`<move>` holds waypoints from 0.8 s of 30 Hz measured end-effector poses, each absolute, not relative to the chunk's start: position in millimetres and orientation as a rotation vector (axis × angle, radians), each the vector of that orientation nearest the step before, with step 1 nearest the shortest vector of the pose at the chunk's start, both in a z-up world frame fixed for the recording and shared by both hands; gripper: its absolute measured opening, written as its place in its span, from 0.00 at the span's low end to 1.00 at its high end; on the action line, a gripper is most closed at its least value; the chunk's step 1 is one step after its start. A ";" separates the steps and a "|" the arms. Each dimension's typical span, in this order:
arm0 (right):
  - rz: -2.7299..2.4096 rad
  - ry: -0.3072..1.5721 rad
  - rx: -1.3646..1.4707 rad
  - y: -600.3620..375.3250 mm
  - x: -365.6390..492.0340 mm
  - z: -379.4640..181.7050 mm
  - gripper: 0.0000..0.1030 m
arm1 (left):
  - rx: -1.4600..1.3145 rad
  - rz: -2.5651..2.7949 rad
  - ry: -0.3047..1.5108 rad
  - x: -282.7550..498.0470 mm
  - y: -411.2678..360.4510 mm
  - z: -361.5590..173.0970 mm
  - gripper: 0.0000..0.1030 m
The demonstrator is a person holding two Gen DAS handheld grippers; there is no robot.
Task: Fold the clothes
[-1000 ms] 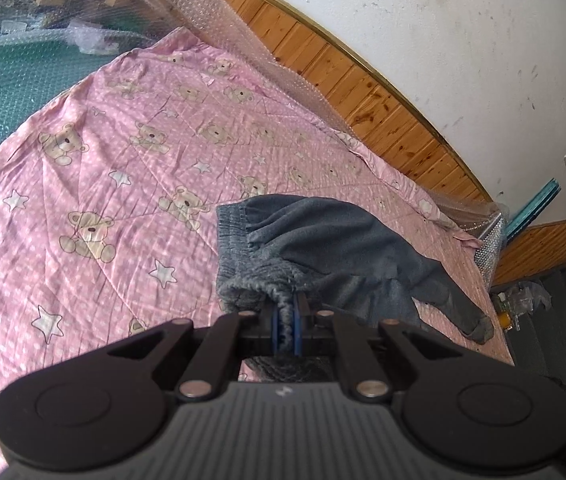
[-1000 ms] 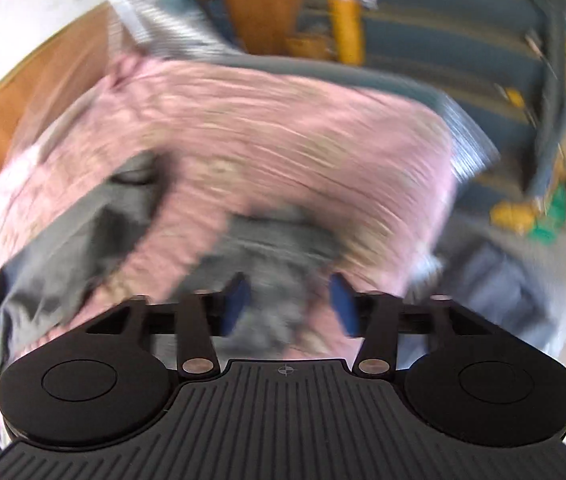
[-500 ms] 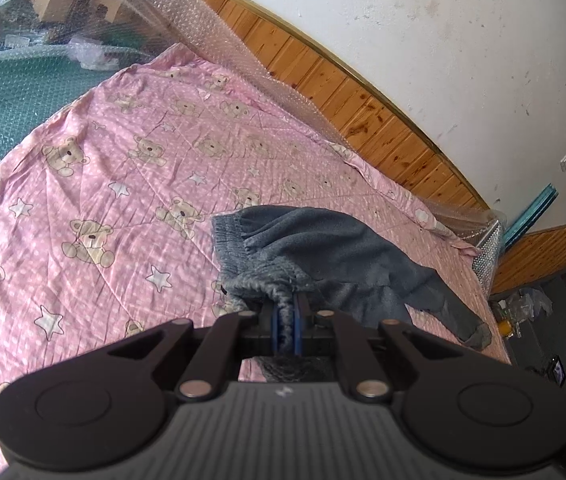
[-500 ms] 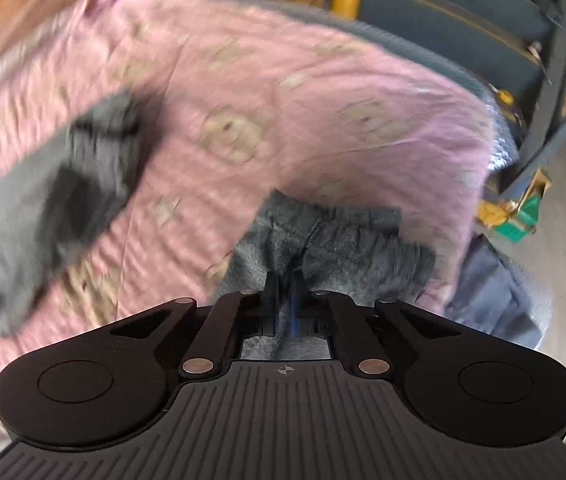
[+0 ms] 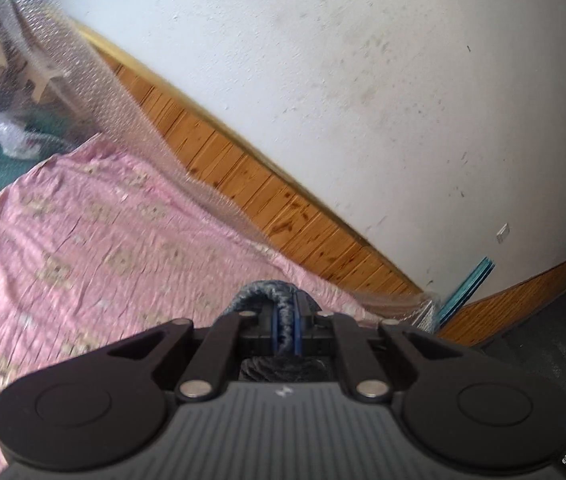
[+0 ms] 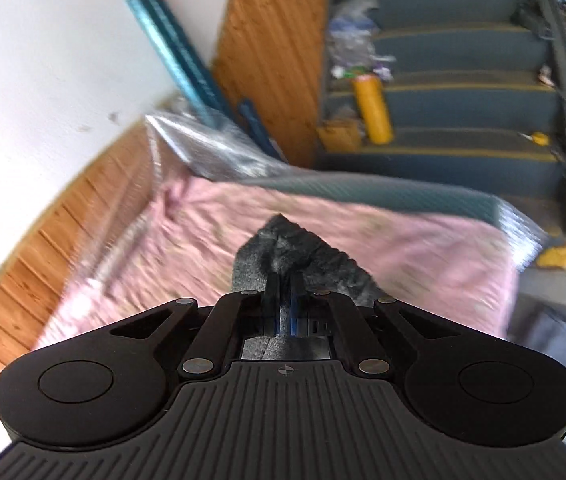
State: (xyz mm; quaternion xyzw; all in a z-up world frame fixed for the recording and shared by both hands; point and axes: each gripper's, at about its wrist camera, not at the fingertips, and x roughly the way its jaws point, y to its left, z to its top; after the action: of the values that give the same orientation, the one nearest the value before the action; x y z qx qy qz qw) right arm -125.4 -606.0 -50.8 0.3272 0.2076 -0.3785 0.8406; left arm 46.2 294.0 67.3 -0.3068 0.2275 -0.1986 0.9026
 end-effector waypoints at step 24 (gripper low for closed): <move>-0.568 0.814 0.397 -633.1 385.2 -201.4 0.50 | -0.603 0.181 0.818 381.6 293.4 -158.8 0.32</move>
State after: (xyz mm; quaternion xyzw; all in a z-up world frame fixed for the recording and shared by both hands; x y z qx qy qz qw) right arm 385.2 -633.1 -201.4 0.1893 0.3878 -0.2707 0.8606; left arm 381.6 293.4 -158.8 -0.2883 0.3909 0.0865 0.8698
